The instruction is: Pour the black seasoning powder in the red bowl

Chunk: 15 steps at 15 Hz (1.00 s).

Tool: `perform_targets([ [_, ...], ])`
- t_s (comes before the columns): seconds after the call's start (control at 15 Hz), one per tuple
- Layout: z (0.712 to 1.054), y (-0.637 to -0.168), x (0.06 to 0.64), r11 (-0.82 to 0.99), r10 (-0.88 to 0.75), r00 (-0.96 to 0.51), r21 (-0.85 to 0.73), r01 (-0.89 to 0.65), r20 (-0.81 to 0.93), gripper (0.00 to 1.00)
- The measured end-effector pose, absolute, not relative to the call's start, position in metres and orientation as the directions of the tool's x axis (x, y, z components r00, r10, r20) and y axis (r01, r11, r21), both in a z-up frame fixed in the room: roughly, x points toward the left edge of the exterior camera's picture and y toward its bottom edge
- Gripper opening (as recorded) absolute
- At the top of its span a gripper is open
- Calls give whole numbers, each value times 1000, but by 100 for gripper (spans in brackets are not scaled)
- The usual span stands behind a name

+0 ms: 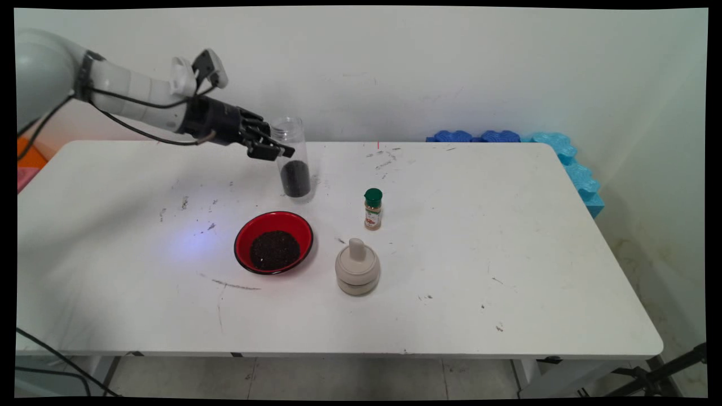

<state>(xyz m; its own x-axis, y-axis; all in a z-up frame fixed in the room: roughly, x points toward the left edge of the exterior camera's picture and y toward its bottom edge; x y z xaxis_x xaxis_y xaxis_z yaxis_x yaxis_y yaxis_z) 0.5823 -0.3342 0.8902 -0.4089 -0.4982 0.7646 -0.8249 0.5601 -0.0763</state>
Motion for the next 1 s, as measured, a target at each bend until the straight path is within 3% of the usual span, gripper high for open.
perform_targets([
  [1.0, 1018, -253, 569, 650, -430, -401, -30, -759, 809, 0],
])
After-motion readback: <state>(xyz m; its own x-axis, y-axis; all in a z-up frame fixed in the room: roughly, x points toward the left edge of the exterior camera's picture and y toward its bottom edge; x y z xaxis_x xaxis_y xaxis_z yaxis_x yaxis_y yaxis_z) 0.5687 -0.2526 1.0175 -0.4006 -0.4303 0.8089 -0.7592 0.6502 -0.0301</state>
